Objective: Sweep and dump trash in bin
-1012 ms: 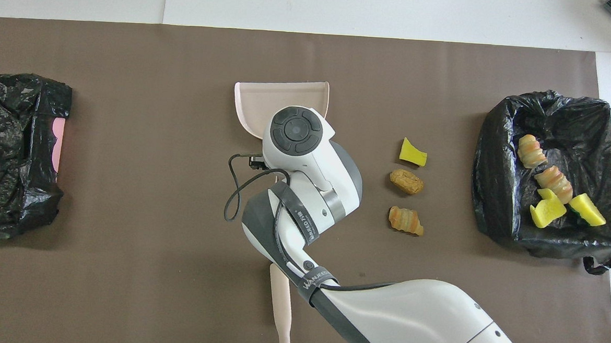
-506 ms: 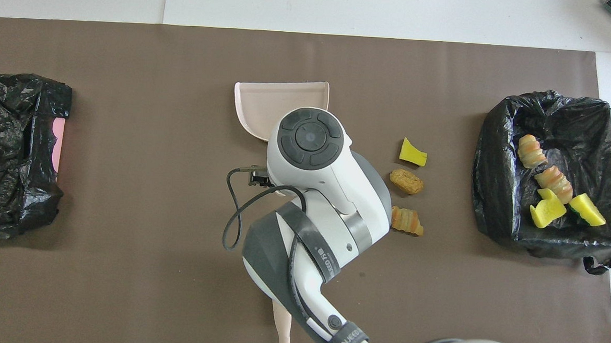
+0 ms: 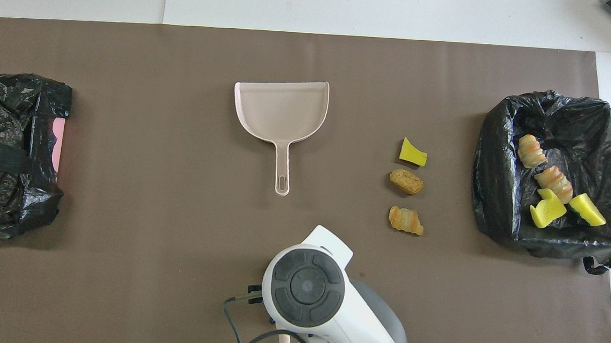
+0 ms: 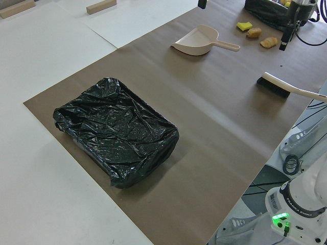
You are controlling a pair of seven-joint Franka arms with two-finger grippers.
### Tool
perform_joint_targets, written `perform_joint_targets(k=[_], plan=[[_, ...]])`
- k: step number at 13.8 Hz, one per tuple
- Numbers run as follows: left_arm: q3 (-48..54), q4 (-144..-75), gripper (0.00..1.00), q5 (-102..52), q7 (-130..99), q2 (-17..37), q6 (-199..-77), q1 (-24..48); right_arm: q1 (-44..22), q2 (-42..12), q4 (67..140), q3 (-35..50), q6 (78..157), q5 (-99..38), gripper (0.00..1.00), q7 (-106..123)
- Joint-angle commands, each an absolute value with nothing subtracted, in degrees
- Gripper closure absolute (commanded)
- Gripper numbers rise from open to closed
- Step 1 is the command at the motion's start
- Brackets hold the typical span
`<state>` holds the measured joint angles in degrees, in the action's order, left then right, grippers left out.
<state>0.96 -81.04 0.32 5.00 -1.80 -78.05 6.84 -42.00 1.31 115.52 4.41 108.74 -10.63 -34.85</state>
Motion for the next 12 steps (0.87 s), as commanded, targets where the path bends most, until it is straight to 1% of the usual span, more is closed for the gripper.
perform_joint_targets(k=[1,2,4,5,7,8,12], plan=[[0.8,-89.6,0.0,0.2,-1.6,-4.2,-86.9,13.8,-44.3,8.9,126.5,4.2,113.9,-14.1,0.0,-33.8],[0.8,-92.1,0.0,0.2,-3.8,-4.0,-91.2,16.2,-46.1,9.8,129.2,4.2,115.8,-14.2,0.0,-33.5],[0.8,-97.0,0.0,0.2,-8.0,-2.6,-98.5,21.3,-49.3,8.6,132.9,4.2,121.1,-14.2,0.0,-33.8],[0.8,-99.3,0.0,0.2,-9.5,-1.8,-103.0,22.7,-50.4,8.3,134.4,4.2,123.2,-14.2,0.0,-33.9],[0.8,-103.3,0.0,0.2,-11.0,0.2,-109.4,24.4,-52.1,7.3,135.6,4.2,124.6,-14.2,0.0,-34.5],[0.8,-104.2,0.0,0.2,-12.1,1.7,-112.6,25.8,-52.5,6.9,136.3,4.2,125.5,-14.2,0.0,-34.7],[0.7,-104.7,0.0,0.7,-21.9,10.3,-121.2,31.4,-56.6,6.4,139.7,4.2,130.1,-14.3,0.0,-35.9]])
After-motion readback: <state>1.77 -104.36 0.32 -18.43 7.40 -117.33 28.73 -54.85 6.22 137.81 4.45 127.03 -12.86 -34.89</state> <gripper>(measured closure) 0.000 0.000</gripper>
